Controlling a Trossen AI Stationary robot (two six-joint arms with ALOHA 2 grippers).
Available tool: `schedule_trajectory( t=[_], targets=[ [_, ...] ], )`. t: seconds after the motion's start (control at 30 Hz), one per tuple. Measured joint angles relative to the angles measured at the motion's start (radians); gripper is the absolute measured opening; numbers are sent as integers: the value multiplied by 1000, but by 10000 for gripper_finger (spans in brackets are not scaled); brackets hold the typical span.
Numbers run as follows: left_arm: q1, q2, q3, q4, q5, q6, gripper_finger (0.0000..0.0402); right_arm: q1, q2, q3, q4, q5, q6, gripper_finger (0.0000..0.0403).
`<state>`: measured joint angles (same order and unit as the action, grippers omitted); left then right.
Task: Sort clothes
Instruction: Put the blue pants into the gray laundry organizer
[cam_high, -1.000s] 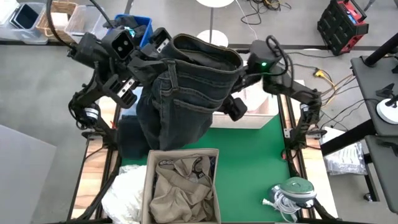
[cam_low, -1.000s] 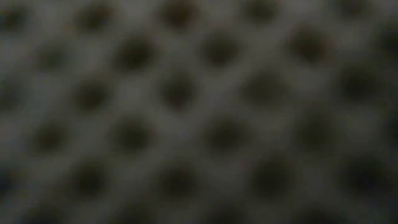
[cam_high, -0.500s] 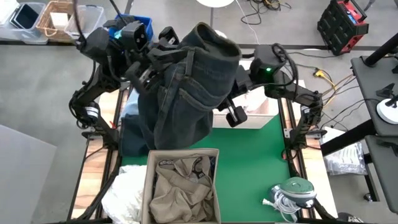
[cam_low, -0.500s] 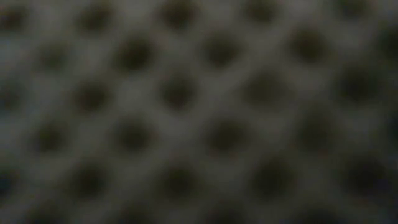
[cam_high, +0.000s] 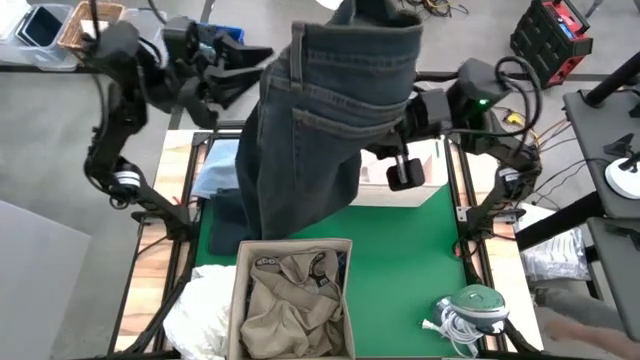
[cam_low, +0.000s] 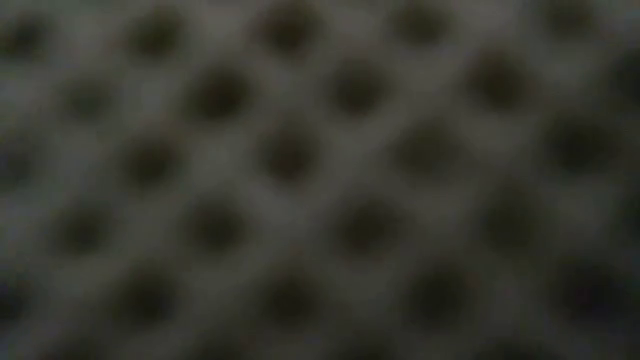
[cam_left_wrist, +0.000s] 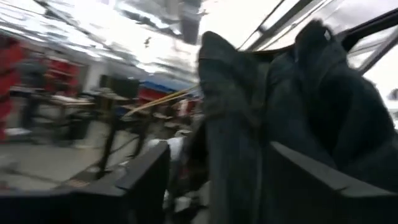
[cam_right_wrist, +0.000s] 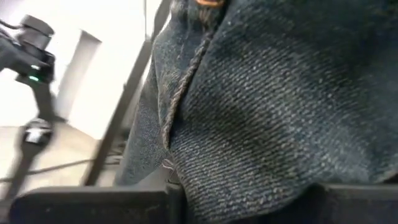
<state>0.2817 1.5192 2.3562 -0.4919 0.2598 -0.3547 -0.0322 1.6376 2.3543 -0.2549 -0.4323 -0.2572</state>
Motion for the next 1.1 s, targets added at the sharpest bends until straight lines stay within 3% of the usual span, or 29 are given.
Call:
schedule_trajectory(
  t=[0.13,0.3,0.4,0.77,0.9,1.1],
  targets=[
    [57,-51,0,-126,28,64,282,19,-18,0,11,124,-93,68],
    [74,-95,0,-369,206,191,299,19,-35,1,51,238,-135,68],
    [56,-100,-9,-520,248,224,299,19,-37,2,69,262,-139,68],
    [-27,-60,-30,-593,247,204,300,19,-33,2,63,309,-167,68],
    [-83,-45,-35,-586,234,177,300,19,-33,2,62,379,-170,68],
    [-145,-24,-42,-660,9,270,300,19,-31,2,66,384,-198,68]
  ],
)
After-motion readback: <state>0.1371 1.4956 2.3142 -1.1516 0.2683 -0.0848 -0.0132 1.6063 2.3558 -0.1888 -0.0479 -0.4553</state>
